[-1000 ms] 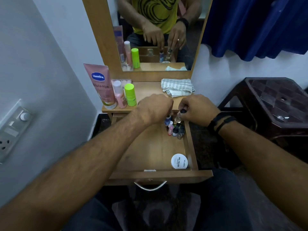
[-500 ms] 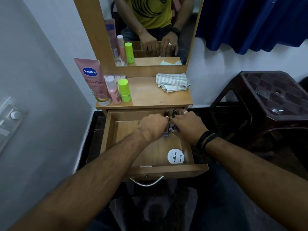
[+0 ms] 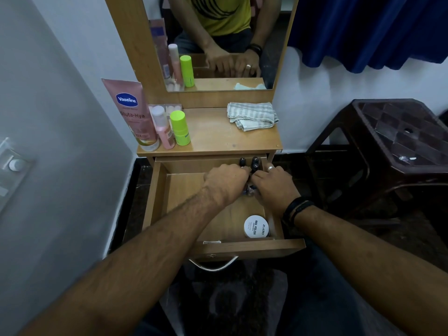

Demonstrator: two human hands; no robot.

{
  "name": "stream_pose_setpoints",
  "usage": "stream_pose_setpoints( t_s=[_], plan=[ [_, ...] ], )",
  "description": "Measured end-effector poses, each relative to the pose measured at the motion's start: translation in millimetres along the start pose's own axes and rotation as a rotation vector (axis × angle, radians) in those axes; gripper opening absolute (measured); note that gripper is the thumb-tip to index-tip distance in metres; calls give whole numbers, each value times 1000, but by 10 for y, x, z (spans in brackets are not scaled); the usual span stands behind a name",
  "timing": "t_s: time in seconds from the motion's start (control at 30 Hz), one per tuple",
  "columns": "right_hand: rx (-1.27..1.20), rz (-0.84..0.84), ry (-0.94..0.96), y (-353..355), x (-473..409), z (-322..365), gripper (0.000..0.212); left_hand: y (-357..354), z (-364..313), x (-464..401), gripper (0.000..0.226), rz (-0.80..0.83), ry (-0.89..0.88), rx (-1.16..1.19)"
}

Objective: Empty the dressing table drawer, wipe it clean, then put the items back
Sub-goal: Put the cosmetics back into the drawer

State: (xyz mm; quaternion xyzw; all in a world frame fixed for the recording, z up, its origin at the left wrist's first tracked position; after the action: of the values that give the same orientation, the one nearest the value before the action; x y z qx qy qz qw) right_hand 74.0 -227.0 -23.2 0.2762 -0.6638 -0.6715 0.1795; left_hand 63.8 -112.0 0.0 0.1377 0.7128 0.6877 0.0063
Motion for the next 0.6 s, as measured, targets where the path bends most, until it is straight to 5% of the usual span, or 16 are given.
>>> stream_pose_setpoints(
  t_s=[0.6],
  plan=[
    [-11,9,-49,47,76,4,24,28,29,51,24,-32,13,17]
  ],
)
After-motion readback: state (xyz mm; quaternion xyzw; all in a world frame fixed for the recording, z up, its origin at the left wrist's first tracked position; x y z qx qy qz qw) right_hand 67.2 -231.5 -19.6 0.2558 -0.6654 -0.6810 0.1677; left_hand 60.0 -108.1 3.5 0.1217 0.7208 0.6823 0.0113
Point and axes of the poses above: each hand's wrist, its own x-axis away from the middle knuckle, its own y-axis out of the back of the hand, z = x × y, the point moved 5 cm from there along -x, towards the middle knuckle, and after that the axes turned 1 degree about -z, right-handed, at the moved point
